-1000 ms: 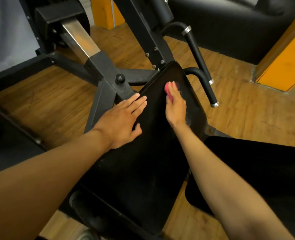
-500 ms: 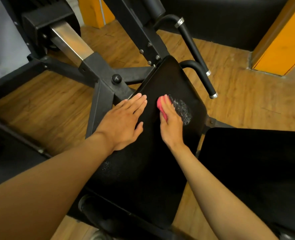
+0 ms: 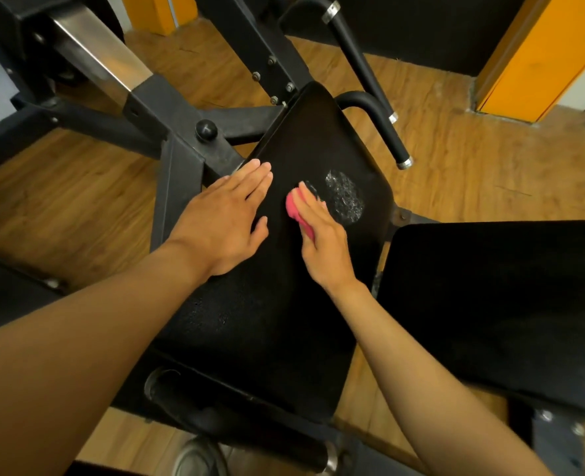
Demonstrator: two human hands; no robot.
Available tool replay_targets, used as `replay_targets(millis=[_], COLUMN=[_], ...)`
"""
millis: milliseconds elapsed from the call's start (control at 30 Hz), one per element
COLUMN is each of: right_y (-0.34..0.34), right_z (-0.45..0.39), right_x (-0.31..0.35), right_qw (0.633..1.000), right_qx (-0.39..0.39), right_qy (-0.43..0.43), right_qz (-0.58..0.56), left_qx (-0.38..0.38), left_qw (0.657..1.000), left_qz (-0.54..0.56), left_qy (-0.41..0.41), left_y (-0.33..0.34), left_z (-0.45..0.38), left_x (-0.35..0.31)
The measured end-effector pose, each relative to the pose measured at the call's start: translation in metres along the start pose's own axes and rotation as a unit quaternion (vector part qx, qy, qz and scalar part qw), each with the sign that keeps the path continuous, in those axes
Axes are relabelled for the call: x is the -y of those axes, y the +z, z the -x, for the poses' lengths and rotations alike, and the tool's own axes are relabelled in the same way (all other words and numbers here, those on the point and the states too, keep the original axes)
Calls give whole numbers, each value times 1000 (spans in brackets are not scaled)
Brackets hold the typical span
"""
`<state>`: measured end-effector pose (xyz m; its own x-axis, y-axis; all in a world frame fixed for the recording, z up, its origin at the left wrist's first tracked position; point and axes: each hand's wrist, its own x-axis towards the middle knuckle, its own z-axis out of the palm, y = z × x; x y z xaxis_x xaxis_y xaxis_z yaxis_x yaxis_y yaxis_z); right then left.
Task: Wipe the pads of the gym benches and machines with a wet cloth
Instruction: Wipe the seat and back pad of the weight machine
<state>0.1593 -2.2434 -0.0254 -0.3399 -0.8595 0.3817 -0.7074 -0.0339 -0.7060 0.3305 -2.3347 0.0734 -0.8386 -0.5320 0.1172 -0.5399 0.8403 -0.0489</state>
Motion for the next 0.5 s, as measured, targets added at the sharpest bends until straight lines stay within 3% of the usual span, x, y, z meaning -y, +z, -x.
replay_targets(millis=[167,233,300,500], right_y=[-17,-19,-17,1], right_z=[68,72,60,-4], right_x=[-48,-53,-45,9], right_qw=[965,954,958,998], right_qx=[-79,-78,-75,-18], right_qy=[251,289,276,67], right_qz=[11,9,15,-7], left_qx=[-6,-8,-10,-7], left_qw=[1000,1000,1000,1000], left_qz=[-5,-3,-3,-16], left_qy=[2,0,2,-3], left_y=[0,1,1,0], left_z=[0,-1,0,1], left_x=[0,0,0,-2])
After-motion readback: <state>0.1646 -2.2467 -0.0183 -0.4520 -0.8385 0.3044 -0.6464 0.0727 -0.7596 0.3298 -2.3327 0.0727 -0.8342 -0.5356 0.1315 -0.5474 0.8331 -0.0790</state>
